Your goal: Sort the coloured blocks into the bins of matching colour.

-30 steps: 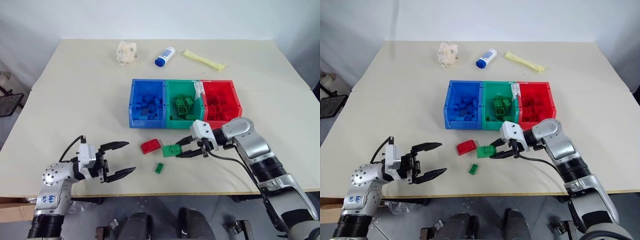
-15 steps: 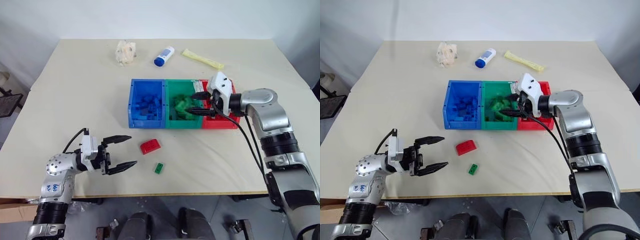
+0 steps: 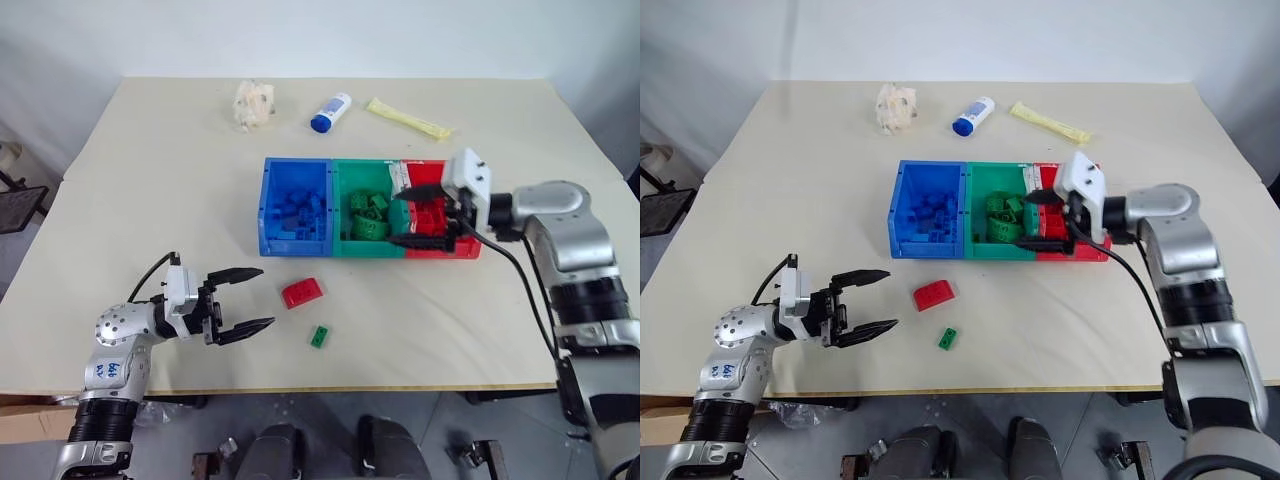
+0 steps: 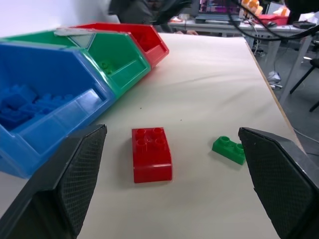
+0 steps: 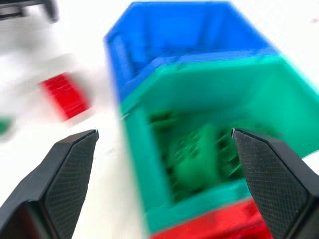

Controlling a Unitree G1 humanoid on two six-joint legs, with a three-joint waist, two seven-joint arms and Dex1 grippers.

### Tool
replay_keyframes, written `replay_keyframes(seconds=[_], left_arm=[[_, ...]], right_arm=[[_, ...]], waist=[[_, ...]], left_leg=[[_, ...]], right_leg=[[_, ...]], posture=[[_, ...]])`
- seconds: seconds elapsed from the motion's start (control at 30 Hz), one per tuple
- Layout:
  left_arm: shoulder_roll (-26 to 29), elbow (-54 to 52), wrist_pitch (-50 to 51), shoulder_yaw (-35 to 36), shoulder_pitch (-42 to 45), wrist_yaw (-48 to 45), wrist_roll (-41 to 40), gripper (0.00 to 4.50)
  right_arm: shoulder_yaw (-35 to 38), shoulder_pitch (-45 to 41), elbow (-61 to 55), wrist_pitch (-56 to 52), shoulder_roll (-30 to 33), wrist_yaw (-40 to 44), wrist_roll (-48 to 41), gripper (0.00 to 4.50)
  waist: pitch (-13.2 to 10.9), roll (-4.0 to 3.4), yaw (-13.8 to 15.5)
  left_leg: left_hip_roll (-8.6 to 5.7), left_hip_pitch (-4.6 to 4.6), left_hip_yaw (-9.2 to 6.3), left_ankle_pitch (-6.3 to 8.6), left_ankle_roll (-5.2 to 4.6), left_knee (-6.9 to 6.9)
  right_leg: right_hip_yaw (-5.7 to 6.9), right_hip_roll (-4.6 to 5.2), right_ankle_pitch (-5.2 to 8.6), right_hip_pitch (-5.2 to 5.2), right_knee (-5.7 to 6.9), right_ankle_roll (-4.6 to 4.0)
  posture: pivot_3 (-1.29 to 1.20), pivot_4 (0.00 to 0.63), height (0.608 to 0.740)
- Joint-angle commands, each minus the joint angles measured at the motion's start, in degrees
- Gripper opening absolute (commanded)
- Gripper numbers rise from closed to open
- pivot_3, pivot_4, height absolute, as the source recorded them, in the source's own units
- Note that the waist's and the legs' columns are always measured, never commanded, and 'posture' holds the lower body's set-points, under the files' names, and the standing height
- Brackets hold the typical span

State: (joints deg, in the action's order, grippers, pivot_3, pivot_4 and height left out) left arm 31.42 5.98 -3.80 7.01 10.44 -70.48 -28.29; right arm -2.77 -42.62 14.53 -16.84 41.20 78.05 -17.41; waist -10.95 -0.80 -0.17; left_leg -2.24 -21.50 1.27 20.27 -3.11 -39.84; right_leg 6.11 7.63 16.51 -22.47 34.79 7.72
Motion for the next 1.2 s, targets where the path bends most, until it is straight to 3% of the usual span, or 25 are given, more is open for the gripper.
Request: replay_keyframes(seconds=[0.03, 0.2, 0.37, 0.6, 0.9, 1.2], left_arm=[[1.0, -4.8, 1.2, 1.2, -2.8, 3.6, 0.8, 4.5], [1.9, -9.7, 1.4, 1.5, -8.6, 7.6, 3.4, 4.5], [0.8, -21.0, 3.4, -1.3, -16.2, 14.5, 7.1, 4.5], [-1.5, -30.1, 2.7, -4.7, -24.6, 20.6, 10.7, 4.5], [1.3, -39.9, 2.4, -1.6, -35.1, 22.1, 10.2, 4.5], [-0.8, -37.0, 2.7, -10.4, -24.7, 26.1, 17.0, 4.5]], right_arm=[[4.9, 6.5, -5.6, 0.5, 4.0, 5.9, -5.9, 4.47], [10.9, 17.1, -7.5, -0.1, 7.1, 11.0, -13.0, 4.47], [13.0, 24.2, -8.7, 2.2, 10.4, 12.9, -13.6, 4.47], [12.2, 22.9, -7.2, 4.8, 12.0, 14.4, -18.3, 4.47], [8.9, 19.6, -4.9, 5.2, 14.5, 14.4, -21.7, 4.47], [8.9, 19.5, -6.4, 4.4, 12.9, 13.8, -21.0, 4.47]], waist=[[0.0, 0.0, 0.1], [0.0, 0.0, 0.2], [0.0, -0.01, 0.2], [0.0, -0.03, 0.3], [0.0, -0.05, 0.5], [0.0, -0.1, 1.6]], left_leg=[[0.01, 0.0, 0.0, 0.0, 0.0, 0.0], [0.04, 0.01, -0.03, 0.0, 0.0, -0.03], [0.05, 0.03, -0.03, 0.02, 0.03, 0.0], [0.04, 0.14, 0.01, 0.03, 0.05, 0.1], [0.05, 0.15, -0.06, 0.04, 0.05, 0.14], [0.01, 0.22, -0.08, 0.04, 0.02, 0.13]], right_leg=[[-0.01, 0.02, 0.0, 0.01, -0.03, 0.0], [-0.14, 0.15, 0.0, 0.11, -0.15, 0.0], [-0.21, 0.27, 0.0, 0.12, -0.21, 0.0], [-0.23, 0.37, 0.01, 0.18, -0.56, -0.02], [-0.16, 0.46, 0.03, 0.33, -0.86, -0.07], [-0.08, 0.47, 0.04, 0.48, -0.93, -0.07]], posture=[[0.0, 0.15, 0.74], [0.0, 0.15, 0.74], [0.0, 0.15, 0.74], [0.0, 0.15, 0.74], [0.0, 0.15, 0.74], [0.0, 0.15, 0.74]])
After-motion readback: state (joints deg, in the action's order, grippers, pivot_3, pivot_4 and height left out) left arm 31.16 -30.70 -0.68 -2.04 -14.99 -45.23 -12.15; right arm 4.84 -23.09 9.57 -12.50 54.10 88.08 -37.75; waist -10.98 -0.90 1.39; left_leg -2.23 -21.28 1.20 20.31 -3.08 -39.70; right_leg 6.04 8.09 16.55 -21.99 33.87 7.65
